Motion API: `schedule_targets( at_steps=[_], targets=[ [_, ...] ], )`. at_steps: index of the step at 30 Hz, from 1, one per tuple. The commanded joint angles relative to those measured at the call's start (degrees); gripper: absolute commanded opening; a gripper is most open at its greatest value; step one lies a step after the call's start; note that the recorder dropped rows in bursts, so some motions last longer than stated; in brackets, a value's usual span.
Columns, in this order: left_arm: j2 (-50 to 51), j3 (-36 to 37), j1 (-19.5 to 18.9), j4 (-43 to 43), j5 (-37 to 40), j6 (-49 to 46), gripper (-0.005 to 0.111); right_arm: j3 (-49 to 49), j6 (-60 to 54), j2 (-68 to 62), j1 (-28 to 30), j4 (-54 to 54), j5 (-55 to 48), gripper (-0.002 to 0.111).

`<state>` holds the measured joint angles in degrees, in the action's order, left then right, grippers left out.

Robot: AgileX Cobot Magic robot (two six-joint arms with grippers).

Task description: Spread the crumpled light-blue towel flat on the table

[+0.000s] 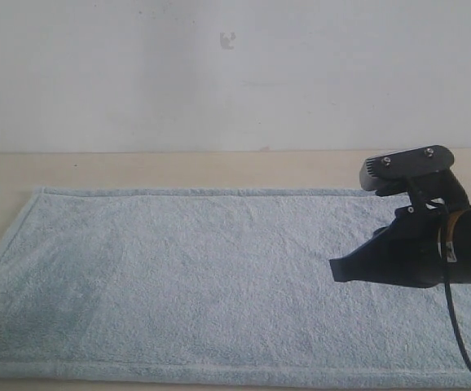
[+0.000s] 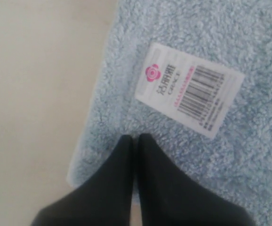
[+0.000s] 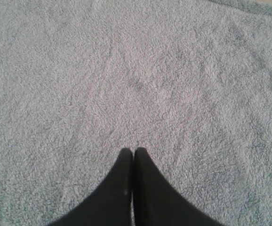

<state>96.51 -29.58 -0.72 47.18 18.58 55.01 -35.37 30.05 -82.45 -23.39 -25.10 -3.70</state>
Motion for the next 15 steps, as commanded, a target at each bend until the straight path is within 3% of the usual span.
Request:
schedule_targets(
  at_steps=[1, 9, 15],
  targets=[
    [-0.7, 1.9, -0.3, 2.3, 5.9, 5.6, 0.004, 0.1, -0.1, 0.6, -0.2, -0.1, 0.3, 0.000],
    [-12.4, 1.9, -0.3, 1.7, 5.2, 6.5, 0.004, 0.1, -0.1, 0.6, -0.2, -0.1, 0.6, 0.000],
    [-21.4, 1.9, 0.1, -0.4, -2.1, 6.4, 0.004, 0.1, 0.4, 0.6, -0.5, 0.0, 1.4, 0.000]
  ],
)
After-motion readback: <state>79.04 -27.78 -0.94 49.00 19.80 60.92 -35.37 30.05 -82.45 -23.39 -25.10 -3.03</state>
